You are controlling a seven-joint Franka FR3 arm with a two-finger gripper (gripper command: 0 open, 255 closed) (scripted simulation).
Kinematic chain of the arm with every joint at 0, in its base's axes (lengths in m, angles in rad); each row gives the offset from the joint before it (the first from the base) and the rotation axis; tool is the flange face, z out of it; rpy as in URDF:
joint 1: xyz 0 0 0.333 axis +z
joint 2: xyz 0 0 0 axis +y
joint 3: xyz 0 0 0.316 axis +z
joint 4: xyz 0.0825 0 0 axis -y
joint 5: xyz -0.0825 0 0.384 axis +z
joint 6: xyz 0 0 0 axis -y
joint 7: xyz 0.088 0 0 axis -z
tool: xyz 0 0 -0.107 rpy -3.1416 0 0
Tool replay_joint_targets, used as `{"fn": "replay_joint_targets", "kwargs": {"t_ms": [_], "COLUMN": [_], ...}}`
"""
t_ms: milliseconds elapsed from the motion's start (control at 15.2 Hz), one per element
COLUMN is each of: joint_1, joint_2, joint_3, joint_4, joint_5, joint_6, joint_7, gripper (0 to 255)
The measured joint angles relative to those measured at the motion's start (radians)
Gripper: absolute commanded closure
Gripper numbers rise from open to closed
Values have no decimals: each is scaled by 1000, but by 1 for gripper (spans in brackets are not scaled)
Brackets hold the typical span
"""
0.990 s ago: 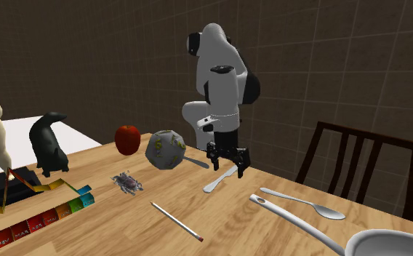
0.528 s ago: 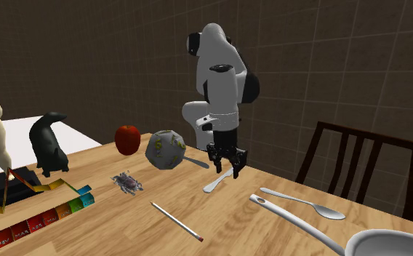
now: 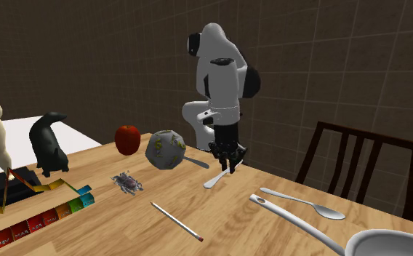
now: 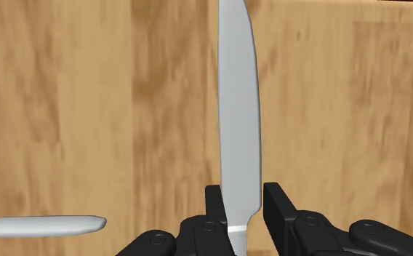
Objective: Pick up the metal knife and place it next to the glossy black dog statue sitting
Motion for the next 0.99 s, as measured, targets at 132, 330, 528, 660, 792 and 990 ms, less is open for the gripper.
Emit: {"fn": "replay_joint_targets", "kwargs": {"t_ms": [132,330,528,660,792,990], "joint_1": [1,-3,-4,-4,-5,-6], "joint_2": [-16,-35,-54,-67,-77,-86], "joint_3": [0,-6,-9,-11,-12,-15], "joint_4": [18,42,69,84,106,139], "joint_5": [-2,-7,-10,-12,-14,-17], "joint_6": [-34,-77,-124,-151,-183,-225], "joint_7": [5,5,8,11,14,17], "gripper": [255,255,255,255,255,255]}}
